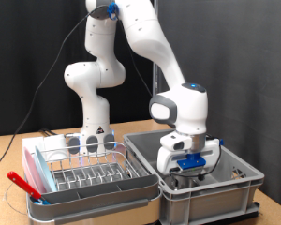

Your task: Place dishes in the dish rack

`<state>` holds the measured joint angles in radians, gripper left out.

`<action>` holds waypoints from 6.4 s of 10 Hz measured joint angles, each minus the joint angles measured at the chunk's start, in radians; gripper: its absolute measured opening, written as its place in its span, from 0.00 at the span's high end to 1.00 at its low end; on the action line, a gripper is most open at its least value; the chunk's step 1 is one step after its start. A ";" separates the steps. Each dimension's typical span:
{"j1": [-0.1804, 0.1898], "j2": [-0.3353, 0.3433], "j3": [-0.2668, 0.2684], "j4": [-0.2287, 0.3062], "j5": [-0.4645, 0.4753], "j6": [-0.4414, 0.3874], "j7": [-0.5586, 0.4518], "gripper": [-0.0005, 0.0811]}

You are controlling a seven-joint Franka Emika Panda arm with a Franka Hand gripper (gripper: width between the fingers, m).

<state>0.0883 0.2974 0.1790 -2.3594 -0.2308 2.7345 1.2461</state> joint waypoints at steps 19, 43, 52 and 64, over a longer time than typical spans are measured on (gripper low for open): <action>-0.063 0.035 0.083 0.080 0.233 -0.115 -0.160 0.95; -0.170 -0.474 0.097 0.040 0.566 -0.827 -0.898 0.96; -0.228 -0.562 -0.010 0.098 0.367 -1.335 -1.327 0.96; -0.286 -0.444 -0.102 0.044 0.134 -1.386 -1.675 0.96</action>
<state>-0.1977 -0.1468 0.0774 -2.3154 -0.0964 1.3482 -0.4286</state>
